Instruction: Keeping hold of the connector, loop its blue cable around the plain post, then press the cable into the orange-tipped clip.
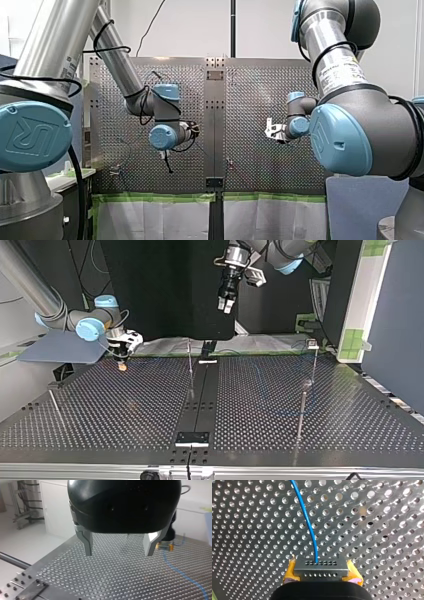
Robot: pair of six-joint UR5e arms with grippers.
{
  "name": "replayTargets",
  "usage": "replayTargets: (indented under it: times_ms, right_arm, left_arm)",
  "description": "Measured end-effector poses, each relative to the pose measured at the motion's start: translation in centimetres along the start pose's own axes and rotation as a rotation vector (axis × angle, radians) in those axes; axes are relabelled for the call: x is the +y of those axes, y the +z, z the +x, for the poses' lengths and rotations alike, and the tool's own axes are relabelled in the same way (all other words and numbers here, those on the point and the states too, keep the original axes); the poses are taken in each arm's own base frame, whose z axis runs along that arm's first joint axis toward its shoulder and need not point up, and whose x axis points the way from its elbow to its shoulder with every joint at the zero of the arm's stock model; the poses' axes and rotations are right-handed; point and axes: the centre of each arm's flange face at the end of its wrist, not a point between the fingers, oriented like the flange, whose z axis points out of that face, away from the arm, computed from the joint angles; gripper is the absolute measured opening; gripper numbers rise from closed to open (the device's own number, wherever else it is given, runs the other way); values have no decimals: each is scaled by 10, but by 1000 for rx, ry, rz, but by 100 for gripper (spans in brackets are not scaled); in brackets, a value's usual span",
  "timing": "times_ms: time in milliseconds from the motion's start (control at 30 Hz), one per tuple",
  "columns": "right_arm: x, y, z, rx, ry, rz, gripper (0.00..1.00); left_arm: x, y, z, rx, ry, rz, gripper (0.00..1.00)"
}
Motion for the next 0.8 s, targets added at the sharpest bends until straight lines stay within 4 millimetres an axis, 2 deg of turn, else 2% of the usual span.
replayTargets:
  times_ms: [267, 533, 800]
  right_arm:
    - [-6, -1, -2, 2, -20, 5, 0]
    - [0, 0, 1, 8, -20, -3, 0]
    - [-1, 0, 1, 9, -20, -1, 0]
  left_arm:
    - [17, -26, 13, 30, 27, -4, 100]
    - [35, -56, 23, 97, 64, -31, 100]
    - [39, -62, 25, 109, 72, -37, 100]
